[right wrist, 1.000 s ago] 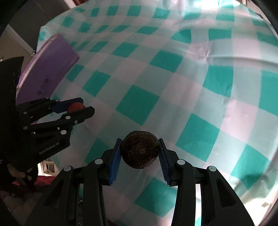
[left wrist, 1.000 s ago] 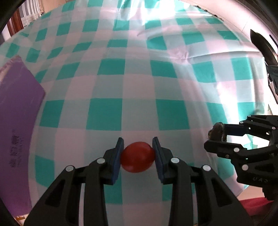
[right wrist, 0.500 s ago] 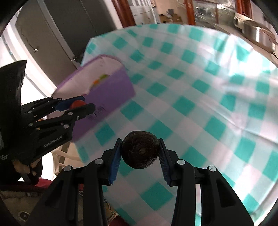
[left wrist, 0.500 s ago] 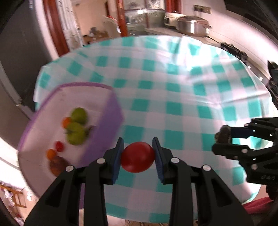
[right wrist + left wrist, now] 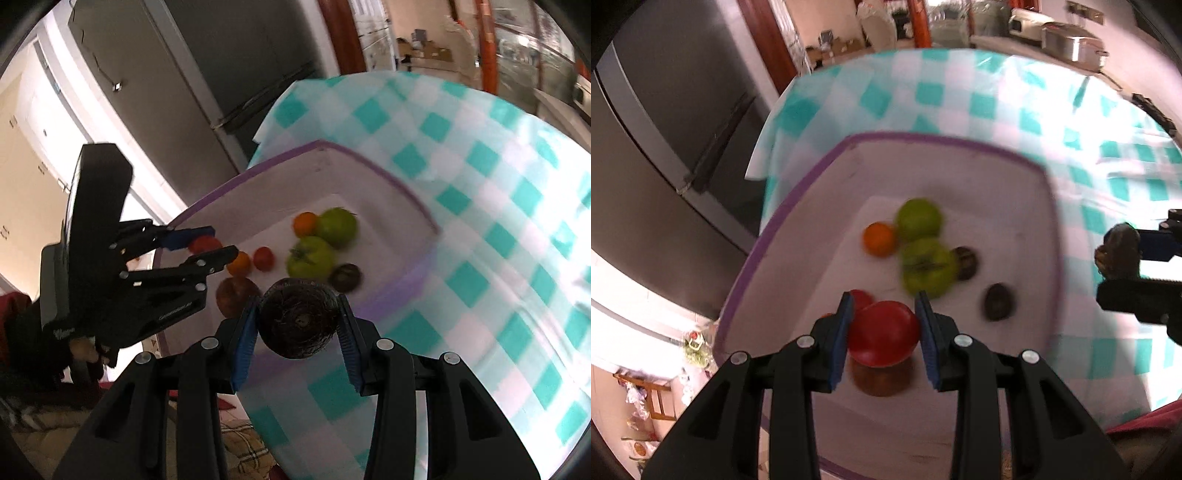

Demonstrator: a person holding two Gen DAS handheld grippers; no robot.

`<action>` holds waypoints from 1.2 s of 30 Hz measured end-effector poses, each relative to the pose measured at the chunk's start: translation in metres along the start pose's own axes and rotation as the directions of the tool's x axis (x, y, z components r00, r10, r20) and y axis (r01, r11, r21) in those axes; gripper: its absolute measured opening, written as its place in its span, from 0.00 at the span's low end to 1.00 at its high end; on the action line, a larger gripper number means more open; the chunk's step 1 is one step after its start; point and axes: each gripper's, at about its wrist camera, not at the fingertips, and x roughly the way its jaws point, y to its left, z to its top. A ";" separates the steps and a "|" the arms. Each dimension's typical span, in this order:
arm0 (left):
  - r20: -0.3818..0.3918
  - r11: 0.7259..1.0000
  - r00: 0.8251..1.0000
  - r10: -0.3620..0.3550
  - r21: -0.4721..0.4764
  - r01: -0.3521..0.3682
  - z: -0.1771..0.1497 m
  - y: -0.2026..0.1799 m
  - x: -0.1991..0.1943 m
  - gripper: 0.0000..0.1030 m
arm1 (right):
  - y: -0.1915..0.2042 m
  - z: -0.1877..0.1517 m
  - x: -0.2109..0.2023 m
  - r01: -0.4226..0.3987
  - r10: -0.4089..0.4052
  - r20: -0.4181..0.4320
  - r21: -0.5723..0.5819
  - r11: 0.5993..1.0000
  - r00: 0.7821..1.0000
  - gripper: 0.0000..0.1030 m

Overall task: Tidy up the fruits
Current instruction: 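Carry the cherry tomato and dark plum over the purple box, then lower both fruits into the box and open both tools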

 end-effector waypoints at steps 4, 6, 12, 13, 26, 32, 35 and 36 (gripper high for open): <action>-0.045 1.000 0.999 -0.021 0.013 0.022 0.003 0.033 0.028 0.34 | 0.013 0.016 0.041 0.010 -0.010 -0.067 0.008 1.000 0.998 0.40; -0.070 0.999 0.997 -0.039 0.023 0.040 0.005 0.045 0.042 0.34 | 0.019 0.020 0.060 0.019 -0.016 -0.105 0.020 1.000 0.994 0.40; -0.180 0.992 0.981 -0.069 0.093 0.086 0.010 0.059 0.086 0.34 | 0.034 0.023 0.113 0.098 -0.099 -0.282 -0.021 0.995 0.954 0.40; -0.209 0.990 0.975 -0.071 0.107 0.095 0.010 0.060 0.095 0.34 | 0.038 0.023 0.122 0.110 -0.116 -0.315 -0.035 0.993 0.942 0.40; -0.334 0.970 0.936 -0.113 0.165 0.177 0.010 0.056 0.123 0.36 | 0.048 0.019 0.175 0.210 -0.240 -0.507 -0.116 0.971 0.828 0.41; -0.279 0.968 0.948 -0.152 0.151 0.200 0.009 0.060 0.111 0.59 | 0.047 0.025 0.174 0.229 -0.245 -0.483 -0.093 0.969 0.841 0.65; -0.213 0.964 0.958 -0.194 0.142 0.227 0.010 0.064 0.093 0.67 | 0.045 0.031 0.166 0.234 -0.240 -0.455 -0.071 0.970 0.857 0.72; -0.186 0.964 0.963 -0.195 0.144 0.223 0.012 0.065 0.086 0.78 | 0.044 0.032 0.163 0.235 -0.238 -0.445 -0.064 0.970 0.864 0.73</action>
